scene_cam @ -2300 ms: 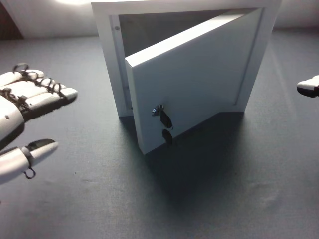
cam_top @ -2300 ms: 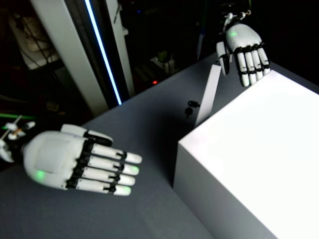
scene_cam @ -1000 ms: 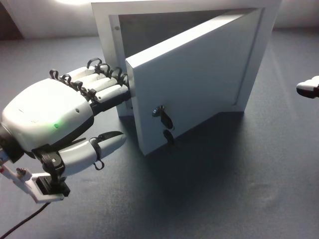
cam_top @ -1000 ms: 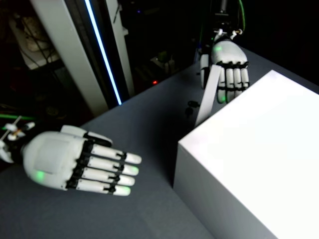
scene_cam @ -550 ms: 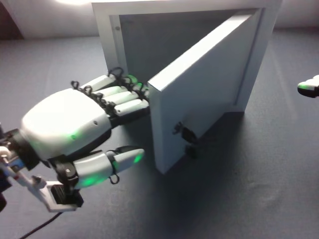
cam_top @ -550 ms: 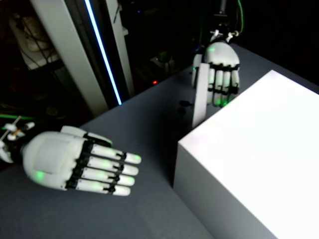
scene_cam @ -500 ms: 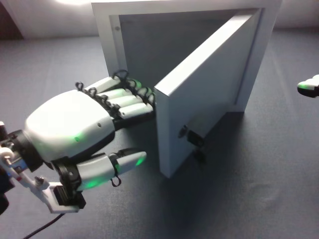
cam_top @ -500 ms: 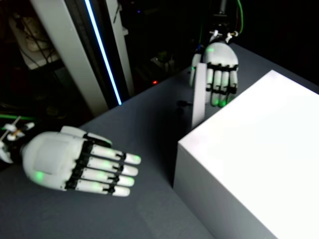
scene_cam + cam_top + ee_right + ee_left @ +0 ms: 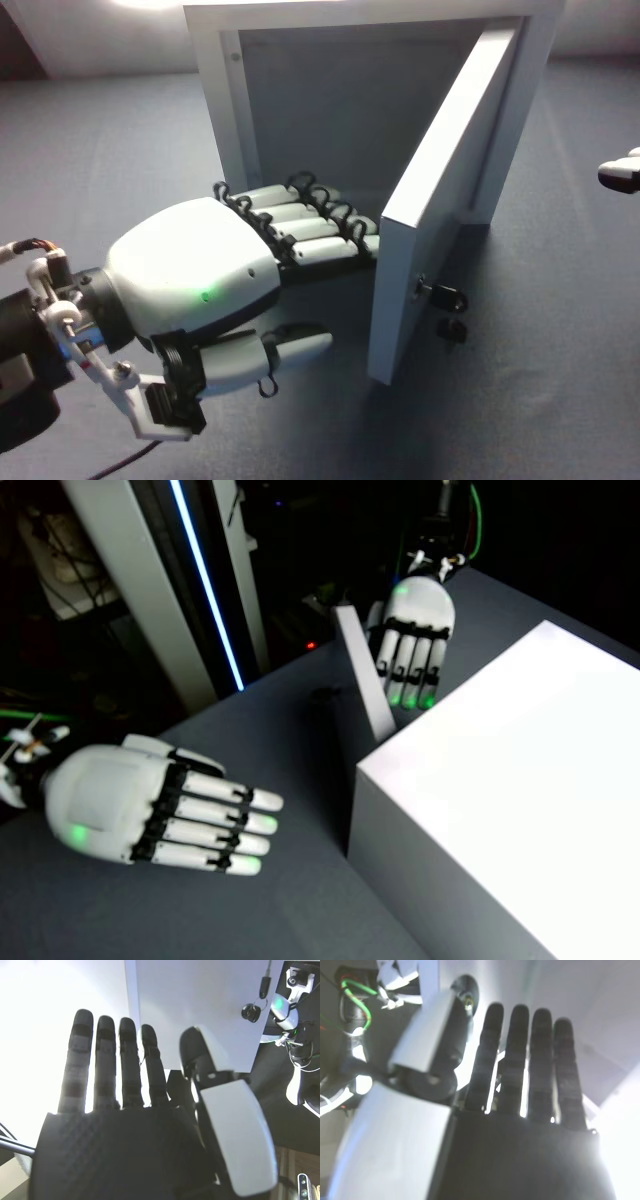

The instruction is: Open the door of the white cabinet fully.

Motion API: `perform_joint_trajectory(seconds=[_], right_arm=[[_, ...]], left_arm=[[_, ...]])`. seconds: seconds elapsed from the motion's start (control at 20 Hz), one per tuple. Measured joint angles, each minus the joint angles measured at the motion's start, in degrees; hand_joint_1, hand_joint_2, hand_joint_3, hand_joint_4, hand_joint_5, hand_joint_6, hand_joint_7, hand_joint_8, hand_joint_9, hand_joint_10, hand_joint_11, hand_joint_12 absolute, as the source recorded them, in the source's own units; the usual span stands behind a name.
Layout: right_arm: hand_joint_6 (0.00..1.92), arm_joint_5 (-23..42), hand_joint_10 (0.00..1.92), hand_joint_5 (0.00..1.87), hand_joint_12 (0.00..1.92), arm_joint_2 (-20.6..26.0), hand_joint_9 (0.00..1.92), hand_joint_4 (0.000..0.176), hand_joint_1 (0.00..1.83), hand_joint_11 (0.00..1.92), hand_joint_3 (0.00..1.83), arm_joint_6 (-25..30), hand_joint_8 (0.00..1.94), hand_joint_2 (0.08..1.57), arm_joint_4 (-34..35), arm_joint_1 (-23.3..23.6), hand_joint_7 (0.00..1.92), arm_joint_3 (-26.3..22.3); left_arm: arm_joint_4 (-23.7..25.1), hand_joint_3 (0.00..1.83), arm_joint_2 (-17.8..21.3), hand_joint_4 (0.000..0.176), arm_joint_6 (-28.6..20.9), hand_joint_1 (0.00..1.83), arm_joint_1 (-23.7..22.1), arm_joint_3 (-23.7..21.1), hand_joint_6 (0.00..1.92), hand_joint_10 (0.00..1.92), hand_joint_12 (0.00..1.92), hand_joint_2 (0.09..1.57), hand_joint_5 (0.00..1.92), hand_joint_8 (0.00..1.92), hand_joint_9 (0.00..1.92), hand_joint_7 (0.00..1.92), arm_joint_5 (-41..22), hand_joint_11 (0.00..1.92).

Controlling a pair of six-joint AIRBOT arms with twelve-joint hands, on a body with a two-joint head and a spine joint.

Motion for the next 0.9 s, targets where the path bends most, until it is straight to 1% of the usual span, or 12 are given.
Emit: perform_joint_trajectory(seconds=[0.1,0.2,0.25,0.4,0.45,0.5,0.55,0.6,0.65,0.75,0.8,0.9], right_arm=[[0.0,-0.02,0.0,0.31,0.01,0.0,0.31,0.0,0.6,0.34,0.0,0.0,0.0,1.43,0.07,0.0,0.33,0.0],[0.0,-0.04,0.0,0.32,0.01,0.0,0.32,0.0,0.63,0.35,0.0,0.0,0.0,1.43,0.2,0.0,0.34,0.0],[0.0,0.0,0.0,0.32,0.01,0.0,0.32,0.0,0.62,0.35,0.0,0.0,0.0,1.43,0.15,0.0,0.34,0.0],[0.0,0.04,0.0,0.31,0.01,0.0,0.32,0.0,0.61,0.35,0.0,0.0,0.0,1.44,0.15,0.0,0.34,0.02],[0.0,0.07,0.0,0.32,0.01,0.0,0.32,0.0,0.62,0.35,0.0,0.0,0.0,1.44,0.11,0.0,0.34,0.02],[0.0,-0.02,0.0,0.32,0.01,-0.04,0.33,0.0,0.63,0.36,0.0,0.0,0.0,1.43,0.13,0.0,0.34,0.11],[0.01,-0.13,0.0,0.33,0.01,-0.04,0.33,0.0,0.63,0.36,0.0,-0.02,0.0,1.43,0.17,0.0,0.35,0.17],[0.0,-0.04,0.0,0.33,0.0,-0.04,0.32,0.0,0.63,0.34,0.0,0.0,0.0,1.43,0.2,0.0,0.35,0.2],[0.01,0.0,0.0,0.33,0.01,-0.04,0.33,0.0,0.59,0.36,0.0,0.0,0.0,1.43,0.11,0.0,0.35,0.17],[0.01,0.0,0.01,0.34,0.01,-0.11,0.34,0.0,0.59,0.36,0.0,0.02,0.01,1.43,0.13,0.0,0.36,0.28],[0.0,-0.02,0.0,0.34,0.01,-0.15,0.33,0.0,0.56,0.35,0.0,0.0,0.0,1.43,0.22,0.0,0.35,0.39],[0.0,0.09,0.0,0.34,0.0,-0.24,0.31,0.0,0.58,0.32,0.0,0.0,0.0,1.42,0.22,0.0,0.34,0.63]], left_arm=[[1.92,0.0,-0.94,0.0,-1.6,0.64,-0.9,0.83,0.01,0.01,0.14,1.44,0.37,0.01,0.31,0.35,1.09,0.23],[2.8,0.0,-1.49,0.0,-2.19,0.63,-1.81,1.2,0.0,0.0,0.14,1.44,0.32,0.0,0.3,0.33,1.73,0.23],[3.37,0.0,-1.64,0.0,-2.21,0.61,-2.25,1.22,0.0,0.0,0.14,1.43,0.31,0.0,0.3,0.34,2.05,0.23],[6.12,0.0,-2.99,0.0,-2.69,0.69,-4.04,1.7,0.01,0.01,0.13,1.43,0.38,0.01,0.37,0.43,2.86,0.28],[6.67,0.0,-3.34,0.0,-2.93,0.71,-4.44,1.9,0.0,0.01,0.12,1.42,0.37,0.0,0.37,0.41,2.95,0.27],[7.15,0.0,-3.63,0.0,-2.95,0.7,-4.72,2.08,0.0,0.0,0.11,1.42,0.36,0.0,0.37,0.41,3.41,0.27],[7.34,0.01,-3.82,0.0,-3.1,0.63,-4.96,2.27,0.0,0.0,0.1,1.44,0.34,0.0,0.34,0.38,3.43,0.26],[7.76,0.0,-4.04,0.0,-3.41,0.65,-5.4,2.45,0.0,0.0,0.09,1.43,0.35,0.0,0.32,0.37,3.89,0.24],[8.72,0.0,-4.15,0.0,-3.74,0.65,-5.84,2.67,0.0,0.0,0.07,1.43,0.37,0.0,0.3,0.36,4.04,0.22],[9.2,0.0,-4.39,0.0,-3.76,0.65,-6.27,2.75,0.0,0.0,0.07,1.42,0.36,0.0,0.3,0.35,4.22,0.24],[9.84,0.0,-5.03,0.0,-3.89,0.7,-6.91,3.23,0.0,0.0,0.07,1.4,0.36,0.0,0.3,0.35,4.72,0.24],[10.21,0.0,-5.99,0.0,-3.96,0.69,-7.69,3.56,0.01,0.0,0.05,1.41,0.38,0.0,0.29,0.35,5.18,0.23]])
